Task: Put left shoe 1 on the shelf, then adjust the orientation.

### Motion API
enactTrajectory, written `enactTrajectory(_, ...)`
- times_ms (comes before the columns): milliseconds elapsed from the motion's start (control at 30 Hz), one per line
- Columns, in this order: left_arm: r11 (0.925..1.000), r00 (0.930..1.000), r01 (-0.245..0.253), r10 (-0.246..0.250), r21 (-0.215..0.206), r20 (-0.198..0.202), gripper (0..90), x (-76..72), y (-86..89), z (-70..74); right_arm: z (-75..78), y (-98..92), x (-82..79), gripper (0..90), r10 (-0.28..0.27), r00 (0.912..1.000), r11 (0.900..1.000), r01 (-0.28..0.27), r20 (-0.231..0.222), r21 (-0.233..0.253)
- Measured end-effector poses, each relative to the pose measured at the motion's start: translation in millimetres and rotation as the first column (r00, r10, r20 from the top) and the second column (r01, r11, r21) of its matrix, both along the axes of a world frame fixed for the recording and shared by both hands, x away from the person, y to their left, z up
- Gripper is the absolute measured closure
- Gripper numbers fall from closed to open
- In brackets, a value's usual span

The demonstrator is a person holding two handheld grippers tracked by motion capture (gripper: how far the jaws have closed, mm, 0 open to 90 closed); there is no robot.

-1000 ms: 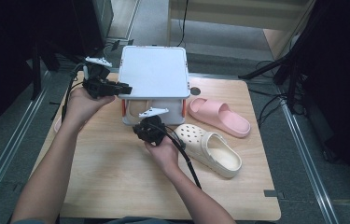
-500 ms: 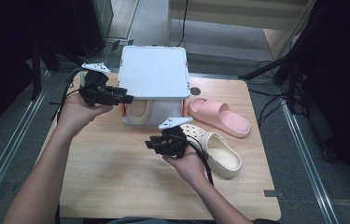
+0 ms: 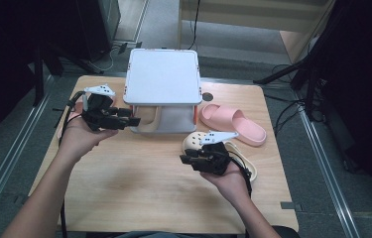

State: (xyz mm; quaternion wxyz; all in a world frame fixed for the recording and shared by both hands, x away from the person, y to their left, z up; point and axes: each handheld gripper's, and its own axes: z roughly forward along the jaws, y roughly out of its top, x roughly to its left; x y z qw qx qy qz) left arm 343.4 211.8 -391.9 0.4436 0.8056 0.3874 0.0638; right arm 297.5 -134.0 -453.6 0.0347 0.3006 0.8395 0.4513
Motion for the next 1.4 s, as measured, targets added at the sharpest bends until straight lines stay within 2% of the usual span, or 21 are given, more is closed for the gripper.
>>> enactTrajectory(167,1.0000,1.0000,-0.005,0.005,0.005,-0.003,43.6,-10.1,2.4,-14.0,-0.1,-20.4,-1.8,65.9,-0.036,0.9993,0.999,0.036,-0.013,0.006)
enactTrajectory(367,0.9992,0.9998,-0.020,0.020,-0.033,-0.007,41.2,-25.4,0.5,-40.1,0.8,-45.3,2.2,64.8,-0.060,0.9981,0.998,0.060,-0.011,-0.012)
enactTrajectory(433,0.9994,0.9995,-0.026,0.025,-0.022,-0.016,41.2,-29.5,-1.0,-49.5,1.7,-52.7,3.7,65.0,-0.071,0.9974,0.997,0.071,-0.008,-0.003)
enactTrajectory(533,0.9995,0.9993,-0.026,0.026,0.016,-0.026,41.3,-33.0,-3.0,-60.1,0.1,-61.0,4.4,65.0,-0.082,0.9966,0.996,0.082,0.000,-0.018)
enactTrajectory(633,0.9994,0.9993,-0.016,0.017,0.030,-0.034,41.5,-33.3,-4.3,-67.3,-1.0,-68.7,4.7,65.5,-0.094,0.9956,0.995,0.094,0.003,-0.025)
enactTrajectory(700,0.9992,0.9993,-0.015,0.016,0.037,-0.033,41.7,-31.9,-4.3,-70.3,-0.4,-73.6,4.3,65.6,-0.094,0.9956,0.996,0.094,-0.009,-0.007)
enactTrajectory(767,0.9994,0.9990,-0.016,0.017,0.030,-0.041,42.0,-29.8,-4.0,-72.5,1.4,-77.0,1.8,64.3,-0.100,0.9950,0.995,0.100,0.000,-0.003)
enactTrajectory(833,0.9995,0.9985,-0.017,0.018,0.028,-0.051,42.7,-27.7,-4.2,-74.2,2.6,-81.3,-0.9,64.2,-0.114,0.9933,0.993,0.115,0.017,-0.012)
enactTrajectory(1033,0.9996,0.9987,0.000,0.001,0.027,-0.050,44.7,-23.2,-11.1,-75.4,-3.2,-93.9,-4.6,62.9,-0.158,0.9875,0.987,0.157,-0.003,-0.042)
enactTrajectory(1100,0.9997,0.9990,0.006,-0.005,0.024,-0.045,45.0,-22.6,-14.3,-76.0,-8.5,-92.1,-3.6,59.9,-0.164,0.9862,0.985,0.163,-0.020,-0.050)
enactTrajectory(1200,0.9993,0.9992,0.023,-0.022,0.028,-0.034,46.4,-22.5,-17.8,-76.5,-16.8,-83.9,-1.9,60.1,-0.162,0.9864,0.982,0.158,-0.031,-0.102)
enactTrajectory(1300,0.9993,0.9993,0.025,-0.025,0.028,-0.030,47.7,-22.9,-19.7,-75.5,-21.8,-78.1,2.2,63.0,-0.157,0.9874,0.981,0.153,-0.023,-0.122)
enactTrajectory(1400,0.9996,0.9985,0.023,-0.022,0.017,-0.050,50.2,-22.0,-18.9,-74.5,-27.7,-75.0,9.4,67.6,-0.153,0.9871,0.981,0.146,-0.046,-0.130)
